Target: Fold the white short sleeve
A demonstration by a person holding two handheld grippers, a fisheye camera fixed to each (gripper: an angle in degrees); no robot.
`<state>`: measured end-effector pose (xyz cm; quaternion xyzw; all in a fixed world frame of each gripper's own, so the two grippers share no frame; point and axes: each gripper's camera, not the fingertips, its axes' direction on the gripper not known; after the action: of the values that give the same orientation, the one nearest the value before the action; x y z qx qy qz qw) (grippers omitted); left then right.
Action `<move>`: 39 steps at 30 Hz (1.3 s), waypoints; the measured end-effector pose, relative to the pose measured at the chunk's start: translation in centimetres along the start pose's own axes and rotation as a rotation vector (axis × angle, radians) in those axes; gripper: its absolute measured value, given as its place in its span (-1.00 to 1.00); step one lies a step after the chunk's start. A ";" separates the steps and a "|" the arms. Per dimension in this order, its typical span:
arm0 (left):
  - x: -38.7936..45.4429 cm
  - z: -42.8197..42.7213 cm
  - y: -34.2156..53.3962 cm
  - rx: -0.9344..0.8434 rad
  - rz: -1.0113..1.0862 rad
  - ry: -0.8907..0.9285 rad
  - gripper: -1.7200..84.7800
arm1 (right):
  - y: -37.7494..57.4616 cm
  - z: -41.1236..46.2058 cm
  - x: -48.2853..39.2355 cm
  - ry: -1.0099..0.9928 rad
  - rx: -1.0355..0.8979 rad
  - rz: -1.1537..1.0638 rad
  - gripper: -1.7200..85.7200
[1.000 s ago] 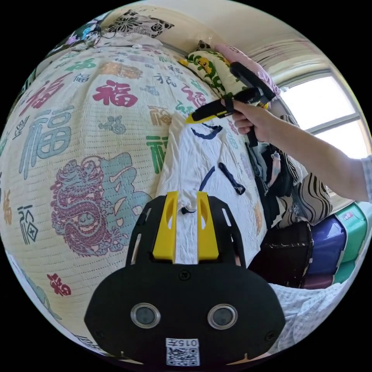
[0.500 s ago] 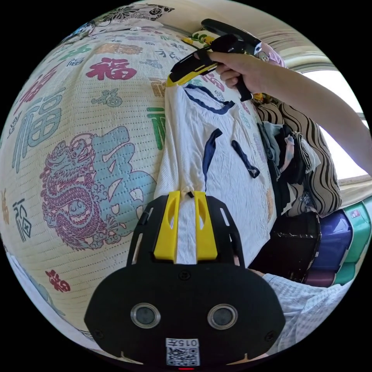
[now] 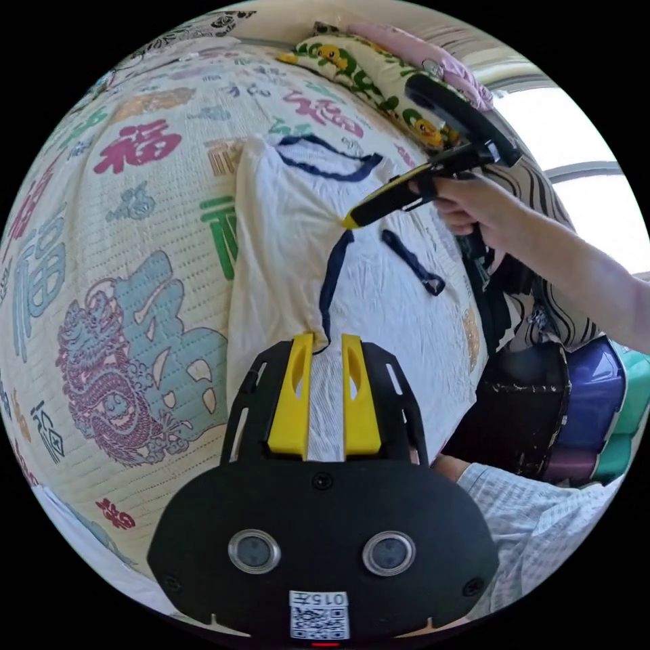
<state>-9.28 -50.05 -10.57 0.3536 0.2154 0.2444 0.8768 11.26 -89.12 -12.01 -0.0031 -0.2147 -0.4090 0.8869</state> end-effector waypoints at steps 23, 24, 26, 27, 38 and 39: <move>1.4 0.8 -21.9 -0.064 0.206 -0.232 -0.90 | 13.4 -11.8 13.8 0.020 0.156 0.252 -0.91; 1.0 0.6 -22.1 -0.049 0.175 -0.202 -0.90 | 13.8 -12.0 14.0 0.009 0.160 0.254 -0.91; -0.7 0.3 -22.5 -0.014 0.056 -0.075 -0.92 | 15.5 -12.7 14.8 -0.018 0.180 0.273 -0.94; -1.0 0.4 -22.6 -0.016 0.035 -0.056 -0.92 | 15.9 -12.8 14.9 -0.027 0.183 0.277 -0.94; 1.2 -1.5 -21.3 0.071 0.084 -0.139 -0.94 | 23.7 -15.6 14.9 -0.046 0.302 0.341 -0.98; 1.5 -1.9 -21.3 0.083 0.089 -0.148 -0.94 | 24.1 -15.9 14.9 -0.043 0.312 0.349 -0.98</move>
<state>-3.27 -61.67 -27.53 0.4160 0.1439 0.2469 0.8633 43.36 -86.76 -16.62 0.0881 -0.2905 -0.2113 0.9291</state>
